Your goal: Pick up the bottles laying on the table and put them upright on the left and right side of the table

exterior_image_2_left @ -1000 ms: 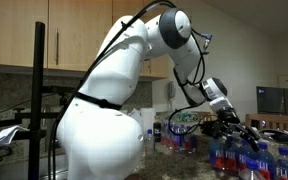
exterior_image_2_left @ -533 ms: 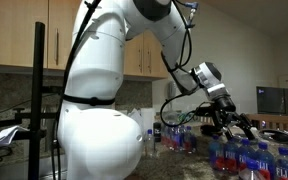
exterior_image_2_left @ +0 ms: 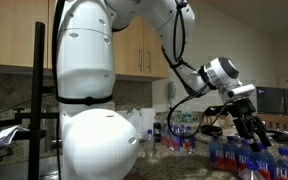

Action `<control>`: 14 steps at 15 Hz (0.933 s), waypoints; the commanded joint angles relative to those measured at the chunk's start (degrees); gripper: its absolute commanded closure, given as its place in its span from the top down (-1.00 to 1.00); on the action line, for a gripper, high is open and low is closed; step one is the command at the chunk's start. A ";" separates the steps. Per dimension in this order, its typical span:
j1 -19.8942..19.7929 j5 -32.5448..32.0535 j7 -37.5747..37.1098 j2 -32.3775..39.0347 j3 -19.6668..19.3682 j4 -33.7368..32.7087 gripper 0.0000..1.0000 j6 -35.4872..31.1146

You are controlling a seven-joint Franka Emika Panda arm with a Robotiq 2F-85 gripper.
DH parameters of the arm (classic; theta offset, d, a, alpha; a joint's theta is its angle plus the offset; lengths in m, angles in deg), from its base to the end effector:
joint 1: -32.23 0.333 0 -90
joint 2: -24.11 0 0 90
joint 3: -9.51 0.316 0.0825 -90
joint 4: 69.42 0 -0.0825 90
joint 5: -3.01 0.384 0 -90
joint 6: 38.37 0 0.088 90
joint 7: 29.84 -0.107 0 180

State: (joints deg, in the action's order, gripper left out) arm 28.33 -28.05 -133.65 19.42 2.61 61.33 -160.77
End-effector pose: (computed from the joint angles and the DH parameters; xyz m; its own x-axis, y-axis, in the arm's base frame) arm 0.4870 -0.1159 0.3874 -0.1021 -0.8988 0.4262 -0.9921 0.1235 0.0227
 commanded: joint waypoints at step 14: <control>-1.32 39.56 62.74 -8.51 -2.55 12.18 1.00 -7.04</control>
State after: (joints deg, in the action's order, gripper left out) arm 26.47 3.72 -80.66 11.65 -0.07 72.93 -169.71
